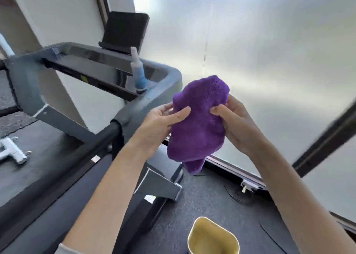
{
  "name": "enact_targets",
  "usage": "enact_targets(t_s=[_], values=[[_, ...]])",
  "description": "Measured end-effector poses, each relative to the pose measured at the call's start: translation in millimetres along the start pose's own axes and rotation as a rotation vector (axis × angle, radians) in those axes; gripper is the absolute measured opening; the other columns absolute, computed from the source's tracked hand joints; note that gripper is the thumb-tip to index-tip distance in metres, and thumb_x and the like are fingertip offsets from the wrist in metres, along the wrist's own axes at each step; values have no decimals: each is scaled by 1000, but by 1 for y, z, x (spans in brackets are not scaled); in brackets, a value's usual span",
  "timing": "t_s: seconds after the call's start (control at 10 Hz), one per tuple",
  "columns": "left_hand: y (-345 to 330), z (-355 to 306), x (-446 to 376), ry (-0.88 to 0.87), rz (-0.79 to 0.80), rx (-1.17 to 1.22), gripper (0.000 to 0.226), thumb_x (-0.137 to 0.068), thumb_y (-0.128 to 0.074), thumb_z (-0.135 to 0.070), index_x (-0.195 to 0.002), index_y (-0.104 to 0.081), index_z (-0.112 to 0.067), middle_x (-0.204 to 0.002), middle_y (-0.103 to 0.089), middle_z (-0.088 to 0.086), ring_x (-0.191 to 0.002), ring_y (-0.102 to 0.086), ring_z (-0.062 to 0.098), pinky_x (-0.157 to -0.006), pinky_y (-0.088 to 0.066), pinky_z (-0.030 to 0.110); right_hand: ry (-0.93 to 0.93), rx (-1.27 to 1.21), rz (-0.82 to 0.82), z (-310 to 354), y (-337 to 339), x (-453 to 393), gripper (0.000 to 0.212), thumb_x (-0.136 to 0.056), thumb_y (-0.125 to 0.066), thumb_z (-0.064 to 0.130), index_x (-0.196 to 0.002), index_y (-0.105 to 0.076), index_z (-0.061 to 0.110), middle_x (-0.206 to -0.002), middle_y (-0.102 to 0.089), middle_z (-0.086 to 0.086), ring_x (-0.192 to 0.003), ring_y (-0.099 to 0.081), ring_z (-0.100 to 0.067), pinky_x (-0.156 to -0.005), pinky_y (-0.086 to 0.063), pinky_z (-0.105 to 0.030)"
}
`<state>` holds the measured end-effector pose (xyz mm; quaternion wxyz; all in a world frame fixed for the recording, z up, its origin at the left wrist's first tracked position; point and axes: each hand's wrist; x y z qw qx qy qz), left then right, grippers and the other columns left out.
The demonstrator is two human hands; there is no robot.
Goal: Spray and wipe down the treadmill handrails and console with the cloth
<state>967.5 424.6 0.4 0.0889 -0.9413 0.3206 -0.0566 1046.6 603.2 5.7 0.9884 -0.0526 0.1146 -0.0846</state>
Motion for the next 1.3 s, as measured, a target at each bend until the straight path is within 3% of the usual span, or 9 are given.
enact_targets(t_s=[0.1, 0.2, 0.4, 0.6, 0.7, 1.0, 1.1, 1.2, 1.3], values=[[-16, 38, -13, 65, 37, -77, 54, -62, -85, -24, -112, -68, -10, -110, -73, 9, -100, -69, 22, -89, -56, 38, -114, 2, -91, -20, 14, 42, 30, -85, -68, 9, -115, -62, 13, -99, -73, 1, -94, -70, -15, -76, -57, -30], [-34, 77, -20, 61, 64, -155, 59, -49, -90, -33, -103, -71, -19, -103, -75, 2, -94, -71, 16, -74, -54, 26, -216, 63, -230, -48, 28, 79, 36, -87, -70, 6, -121, -63, 13, -110, -74, -3, -104, -70, -19, -79, -57, -31], [-61, 163, -36, 179, 271, -306, 47, -65, -89, -15, -105, -65, -18, -98, -74, -4, -89, -69, 7, -78, -52, 25, -380, 114, -442, -118, 77, 138, 31, -86, -73, 6, -113, -68, 20, -111, -75, -3, -106, -69, -17, -91, -56, -31], [-74, 287, -49, 320, 245, -647, 54, -66, -90, -32, -109, -60, -19, -102, -68, -10, -95, -64, 6, -86, -51, 26, -624, 192, -562, -233, 124, 190, 55, -73, -86, 32, -122, -63, 22, -116, -72, 4, -110, -67, -12, -97, -53, -35], [-72, 352, -45, 446, 183, -732, 52, -67, -86, -44, -106, -61, -20, -102, -68, -8, -97, -64, 11, -88, -51, 30, -761, 151, -573, -288, 137, 209, 53, -80, -81, 27, -127, -56, 21, -122, -68, 5, -113, -64, -9, -101, -50, -33], [-74, 480, -39, 787, 100, -715, 46, -79, -78, -21, -120, -60, -10, -119, -66, 6, -108, -62, 23, -96, -48, 35, -1106, 20, -771, -399, 156, 244, 27, -83, -73, 6, -96, -59, 26, -103, -69, 2, -103, -66, -21, -96, -53, -45], [-76, 496, -46, 811, 131, -808, 55, -80, -77, -25, -128, -53, -14, -127, -62, 8, -115, -58, 26, -102, -45, 38, -1135, -21, -840, -425, 156, 249, 30, -84, -74, 8, -103, -58, 25, -110, -69, -3, -105, -67, -23, -97, -53, -46], [-79, 506, -52, 865, 247, -1007, 62, -85, -71, -29, -135, -43, -7, -137, -52, 12, -126, -51, 30, -103, -40, 34, -1236, -61, -882, -451, 158, 250, 56, -81, -76, 15, -129, -48, 9, -125, -62, -10, -111, -64, -24, -91, -56, -46], [-80, 505, -53, 904, 322, -1100, 54, -88, -65, -25, -135, -46, -5, -137, -53, 14, -125, -52, 29, -100, -41, 31, -1293, -58, -928, -467, 159, 249, 61, -85, -70, 9, -136, -37, 6, -131, -55, -14, -110, -59, -25, -74, -51, -29]])
Point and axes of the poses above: each hand's wrist, its own x-axis away from the middle knuckle, its own y-axis out of the back of the hand, z = x × y
